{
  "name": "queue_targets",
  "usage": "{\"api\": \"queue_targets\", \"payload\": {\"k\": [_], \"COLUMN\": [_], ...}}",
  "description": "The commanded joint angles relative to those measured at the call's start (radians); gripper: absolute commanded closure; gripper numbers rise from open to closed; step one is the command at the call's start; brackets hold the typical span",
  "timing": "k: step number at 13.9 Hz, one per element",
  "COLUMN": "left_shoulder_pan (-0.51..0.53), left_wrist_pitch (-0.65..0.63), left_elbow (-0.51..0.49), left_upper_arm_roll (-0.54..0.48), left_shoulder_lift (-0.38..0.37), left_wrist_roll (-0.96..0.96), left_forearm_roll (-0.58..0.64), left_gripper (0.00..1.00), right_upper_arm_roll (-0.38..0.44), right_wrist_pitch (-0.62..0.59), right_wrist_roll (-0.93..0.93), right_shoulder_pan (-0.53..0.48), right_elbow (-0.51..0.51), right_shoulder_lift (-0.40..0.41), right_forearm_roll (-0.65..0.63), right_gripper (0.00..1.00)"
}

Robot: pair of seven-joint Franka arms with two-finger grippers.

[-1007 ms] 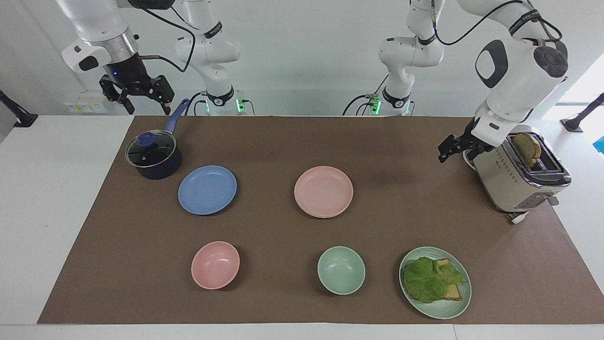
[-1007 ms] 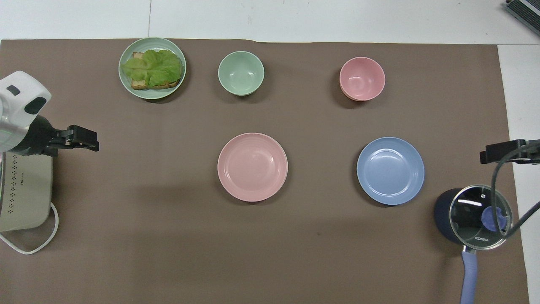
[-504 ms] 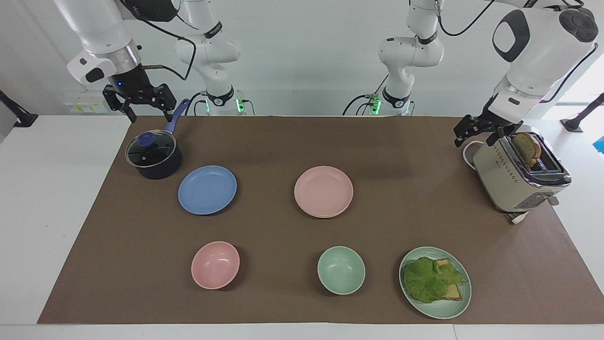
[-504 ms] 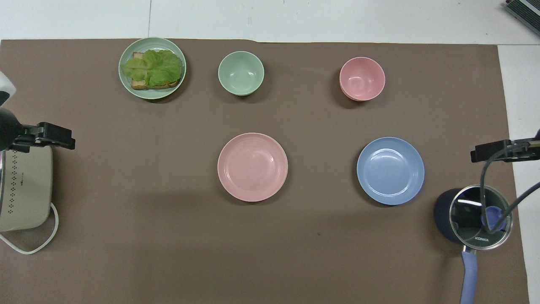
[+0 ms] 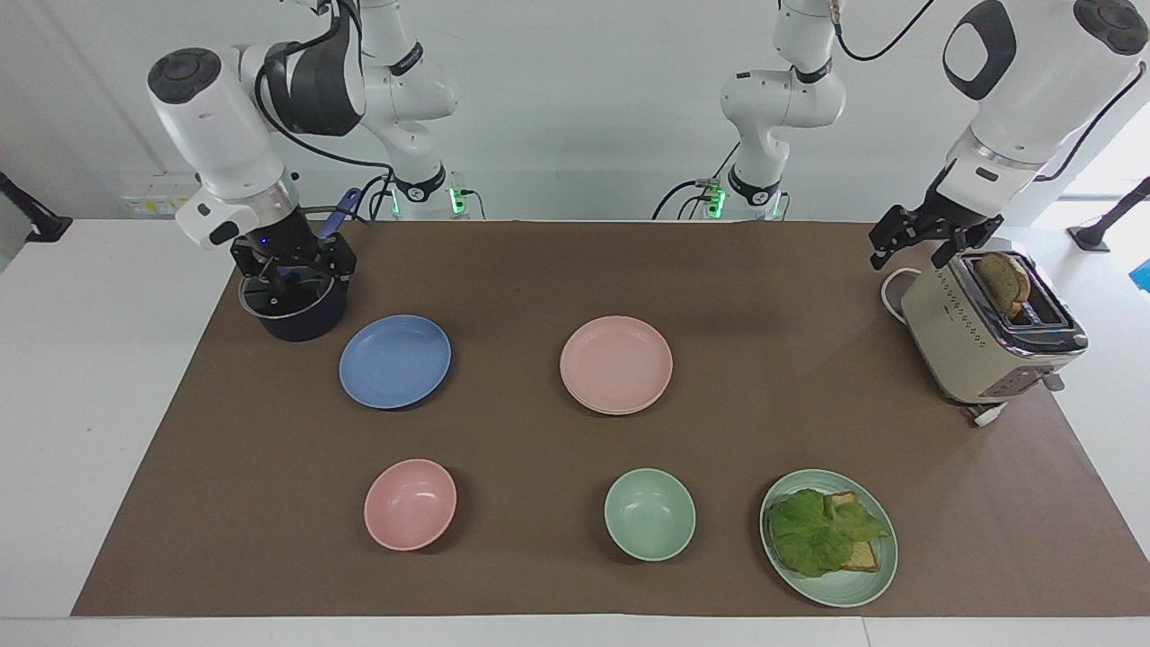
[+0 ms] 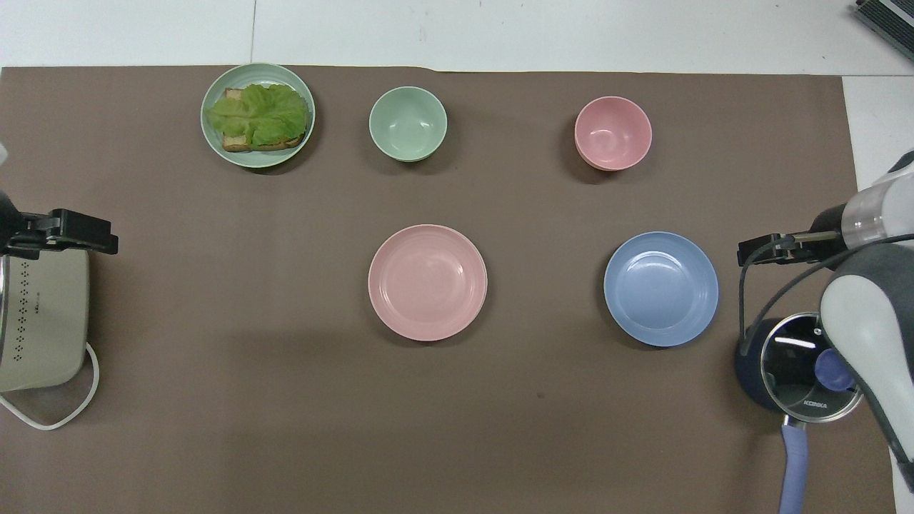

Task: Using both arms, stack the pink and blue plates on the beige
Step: 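Reach the right gripper to the blue plate rim and grasp it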

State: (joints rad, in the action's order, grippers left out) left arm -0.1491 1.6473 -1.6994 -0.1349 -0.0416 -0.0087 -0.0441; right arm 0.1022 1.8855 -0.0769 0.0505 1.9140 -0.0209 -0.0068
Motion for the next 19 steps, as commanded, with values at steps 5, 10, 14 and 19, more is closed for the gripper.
{"api": "queue_targets", "payload": {"k": [5,10,14,19], "left_shoulder_pan": [0.006,0.006,0.006,0.006], "left_wrist_pitch": [-0.012,-0.014,-0.014,-0.014], "left_elbow": [0.003,0.003,0.003,0.003], "left_upper_arm_roll": [0.006,0.006,0.006,0.006], "left_shoulder_lift": [-0.006,-0.006,-0.006,-0.006], "left_wrist_roll": [0.007,0.007,0.007,0.009], "left_forearm_roll": [0.020,0.018,0.018,0.020], "left_gripper": [0.00,0.00,0.00,0.00], "right_upper_arm_roll": [-0.006,-0.006,-0.006,-0.006], "right_wrist_pitch": [0.247,0.408,0.474,0.466], "right_wrist_roll": [-0.089,-0.141,-0.210,-0.231], "right_shoulder_pan": [-0.052,-0.064,-0.083,-0.083], "right_elbow": [0.111,0.183,0.218,0.218], "right_shoulder_lift": [0.114,0.197,0.237,0.237], "right_forearm_roll": [0.019,0.076,0.145,0.148], "right_gripper": [0.00,0.00,0.00,0.56]}}
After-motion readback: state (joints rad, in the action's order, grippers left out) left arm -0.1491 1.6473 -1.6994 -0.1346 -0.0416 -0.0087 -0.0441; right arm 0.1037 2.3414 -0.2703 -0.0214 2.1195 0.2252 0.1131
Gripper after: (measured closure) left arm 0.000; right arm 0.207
